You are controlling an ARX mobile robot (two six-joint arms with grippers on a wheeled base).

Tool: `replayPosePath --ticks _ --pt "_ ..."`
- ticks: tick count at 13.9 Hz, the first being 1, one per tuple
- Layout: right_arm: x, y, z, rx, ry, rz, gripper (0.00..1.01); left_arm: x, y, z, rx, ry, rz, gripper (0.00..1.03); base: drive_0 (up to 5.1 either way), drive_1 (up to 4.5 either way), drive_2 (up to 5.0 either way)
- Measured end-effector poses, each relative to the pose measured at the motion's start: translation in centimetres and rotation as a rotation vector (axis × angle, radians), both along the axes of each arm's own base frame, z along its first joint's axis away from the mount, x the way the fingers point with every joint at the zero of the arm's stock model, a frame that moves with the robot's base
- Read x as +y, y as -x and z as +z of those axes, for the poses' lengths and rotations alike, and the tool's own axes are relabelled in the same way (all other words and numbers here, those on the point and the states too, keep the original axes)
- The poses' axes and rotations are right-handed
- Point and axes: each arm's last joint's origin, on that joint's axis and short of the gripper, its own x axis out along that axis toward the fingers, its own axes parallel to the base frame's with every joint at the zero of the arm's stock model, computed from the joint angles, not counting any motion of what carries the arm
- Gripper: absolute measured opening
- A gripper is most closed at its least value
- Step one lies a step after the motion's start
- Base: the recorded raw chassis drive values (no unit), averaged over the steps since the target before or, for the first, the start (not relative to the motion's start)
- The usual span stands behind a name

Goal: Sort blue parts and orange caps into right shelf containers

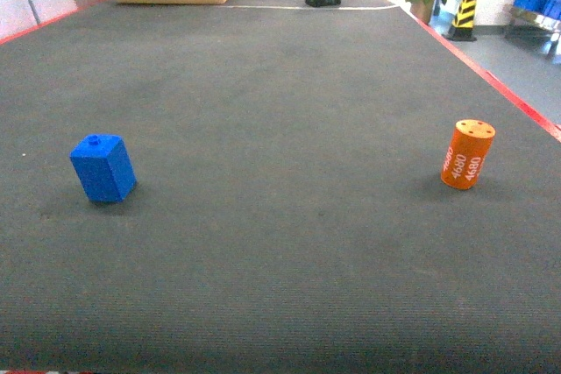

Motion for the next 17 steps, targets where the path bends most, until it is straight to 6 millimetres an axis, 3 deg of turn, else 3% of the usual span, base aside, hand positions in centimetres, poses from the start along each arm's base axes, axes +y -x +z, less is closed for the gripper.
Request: replayPosePath --ticks 17 --pt "0.00 0.00 0.00 0.000 0.000 0.000 0.98 0.00 0.00 0.00 0.000 0.000 0.000 0.98 0.0 0.00 0.0"
